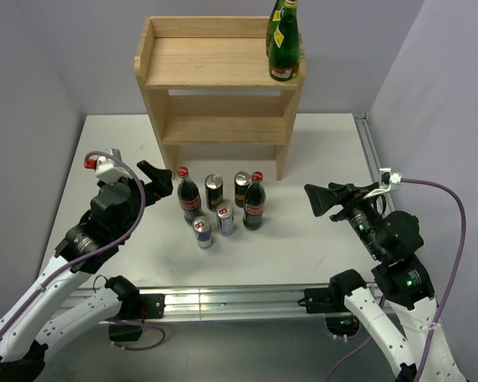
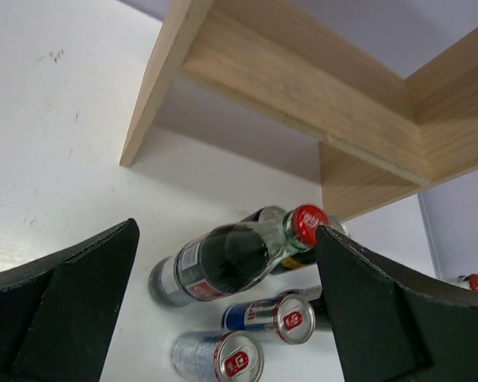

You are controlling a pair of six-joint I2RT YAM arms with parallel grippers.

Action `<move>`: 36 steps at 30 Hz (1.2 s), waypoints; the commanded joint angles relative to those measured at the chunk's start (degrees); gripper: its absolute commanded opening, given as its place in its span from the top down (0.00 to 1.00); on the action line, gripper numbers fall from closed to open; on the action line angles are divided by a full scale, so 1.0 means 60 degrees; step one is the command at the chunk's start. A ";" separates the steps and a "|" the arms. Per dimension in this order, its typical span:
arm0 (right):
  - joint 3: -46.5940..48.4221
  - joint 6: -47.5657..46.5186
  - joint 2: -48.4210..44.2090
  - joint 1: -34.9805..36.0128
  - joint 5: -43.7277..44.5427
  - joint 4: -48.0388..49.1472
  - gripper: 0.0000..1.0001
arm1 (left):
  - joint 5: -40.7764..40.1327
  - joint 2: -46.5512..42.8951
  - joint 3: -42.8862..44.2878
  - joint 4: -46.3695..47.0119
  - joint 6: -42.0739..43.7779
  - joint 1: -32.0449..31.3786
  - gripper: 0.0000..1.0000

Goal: Place and organize the beverage onto the shelf

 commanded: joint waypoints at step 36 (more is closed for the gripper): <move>0.0534 0.3066 0.4019 0.7109 0.8965 -0.2983 0.00 | -0.6660 0.1875 -0.1096 -0.2569 -0.4868 -0.8173 0.01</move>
